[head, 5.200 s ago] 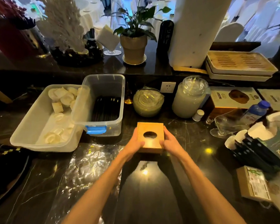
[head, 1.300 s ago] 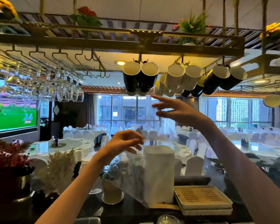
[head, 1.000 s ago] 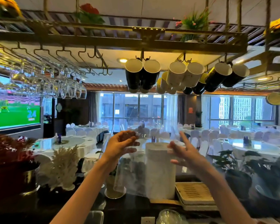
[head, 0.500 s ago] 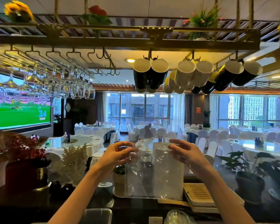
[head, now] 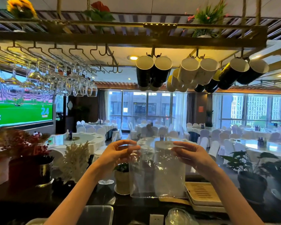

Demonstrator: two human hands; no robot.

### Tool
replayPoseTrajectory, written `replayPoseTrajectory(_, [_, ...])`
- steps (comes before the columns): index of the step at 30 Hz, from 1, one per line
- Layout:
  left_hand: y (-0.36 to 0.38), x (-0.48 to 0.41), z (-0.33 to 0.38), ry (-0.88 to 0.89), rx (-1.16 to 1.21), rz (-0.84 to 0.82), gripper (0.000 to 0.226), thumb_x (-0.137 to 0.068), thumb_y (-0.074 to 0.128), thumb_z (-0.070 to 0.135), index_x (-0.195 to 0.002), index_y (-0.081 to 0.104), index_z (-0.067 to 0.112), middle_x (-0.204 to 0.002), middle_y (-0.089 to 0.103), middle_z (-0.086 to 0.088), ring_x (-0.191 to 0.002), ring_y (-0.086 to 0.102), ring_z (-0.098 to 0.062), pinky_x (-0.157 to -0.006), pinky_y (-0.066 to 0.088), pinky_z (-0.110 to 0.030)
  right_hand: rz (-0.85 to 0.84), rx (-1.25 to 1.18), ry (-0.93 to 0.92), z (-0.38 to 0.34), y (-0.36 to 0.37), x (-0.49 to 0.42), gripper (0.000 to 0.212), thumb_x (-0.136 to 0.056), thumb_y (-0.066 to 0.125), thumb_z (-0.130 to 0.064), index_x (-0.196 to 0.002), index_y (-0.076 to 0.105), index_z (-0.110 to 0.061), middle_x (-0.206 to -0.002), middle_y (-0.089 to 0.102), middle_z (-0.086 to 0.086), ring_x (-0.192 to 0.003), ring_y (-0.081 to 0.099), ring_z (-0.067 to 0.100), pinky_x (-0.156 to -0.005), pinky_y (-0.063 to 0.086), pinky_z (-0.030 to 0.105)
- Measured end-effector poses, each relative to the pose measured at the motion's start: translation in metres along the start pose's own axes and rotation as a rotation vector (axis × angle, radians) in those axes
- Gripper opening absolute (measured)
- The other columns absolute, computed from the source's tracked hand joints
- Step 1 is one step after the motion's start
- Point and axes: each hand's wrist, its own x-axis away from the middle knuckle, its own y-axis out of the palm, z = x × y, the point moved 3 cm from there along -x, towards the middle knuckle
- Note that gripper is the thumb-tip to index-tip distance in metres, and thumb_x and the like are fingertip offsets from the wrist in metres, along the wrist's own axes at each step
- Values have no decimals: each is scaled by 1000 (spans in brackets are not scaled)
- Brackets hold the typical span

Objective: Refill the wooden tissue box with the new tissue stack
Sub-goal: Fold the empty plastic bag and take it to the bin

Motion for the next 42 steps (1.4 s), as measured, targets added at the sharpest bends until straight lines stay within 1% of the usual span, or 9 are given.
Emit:
replayPoseTrajectory(6, [-2, 2, 5, 151, 44, 10, 61, -75, 43, -26, -121, 65, 5, -128, 64, -17, -111, 65, -38, -84, 58, -39, 27, -17, -164, -9, 6, 3, 31, -89, 55, 6, -94, 78, -15, -97, 78, 10, -88, 72, 20, -74, 59, 27])
replayPoseTrajectory(14, [4, 15, 24, 251, 54, -48, 62, -80, 24, -34, -82, 76, -1, -127, 65, -17, -115, 63, -38, -93, 55, -40, -60, 35, -218, -29, 9, 0, 41, -88, 47, 18, -101, 75, -9, -101, 77, 8, -90, 74, 22, -70, 61, 30])
replayPoseTrajectory(22, [-7, 40, 34, 31, 223, -299, 37, -78, 40, -5, -106, 63, 1, -149, 41, -22, -140, 37, -37, -112, 26, -65, -177, 275, -320, -55, 36, -10, 43, -84, 53, 20, -91, 78, -15, -97, 78, 7, -90, 74, 26, -72, 60, 28])
replayPoseTrajectory(26, [-2, 49, 33, -110, -261, -212, 47, -85, 69, 39, -127, 57, 24, -133, 62, -2, -126, 56, -21, -105, 46, -41, -388, 428, -300, -76, 75, -24, 51, -83, 56, 20, -84, 81, -24, -95, 78, 8, -85, 75, 22, -73, 60, 27])
replayPoseTrajectory(28, [5, 57, 24, -133, -384, -222, 40, -86, 70, 31, -123, 60, 20, -125, 68, -4, -120, 61, -23, -104, 48, -37, -461, 489, -282, -85, 105, -34, 47, -84, 56, 19, -87, 79, -21, -96, 78, 8, -83, 74, 18, -70, 58, 24])
replayPoseTrajectory(31, [6, 71, 10, -65, -354, -35, 28, -85, 72, 22, -109, 68, 10, -112, 72, -14, -109, 66, -31, -98, 51, -40, -538, 534, -269, -86, 140, -42, 37, -88, 65, -6, -117, 66, -29, -108, 75, 6, -92, 70, 13, -81, 56, 27])
replayPoseTrajectory(34, [-5, 90, 2, 4, -236, 180, 20, -80, 74, 20, -96, 71, 9, -96, 76, -10, -90, 70, -22, -78, 56, -29, -289, 387, -254, -83, 139, -54, 53, -91, 52, -31, -142, 36, -37, -124, 61, 2, -107, 60, 10, -93, 48, 33])
replayPoseTrajectory(37, [-26, 112, -5, -3, -90, 408, 28, -71, 73, 21, -97, 70, 10, -97, 75, -14, -86, 70, -20, -71, 56, -23, -91, -24, -102, -35, 131, -33, 34, -103, 35, -35, -129, 49, -20, -97, 55, 2, -81, 58, 1, -72, 47, 23])
replayPoseTrajectory(42, [-52, 136, -17, -58, -27, 496, 51, -68, 79, 26, -112, 63, 6, -106, 74, -16, -91, 72, -25, -75, 57, -31, -243, -178, 215, 67, 200, 27, 132, -38, 49, -97, -151, 4, -46, -159, 12, -17, -145, 23, 14, -115, 22, 51])
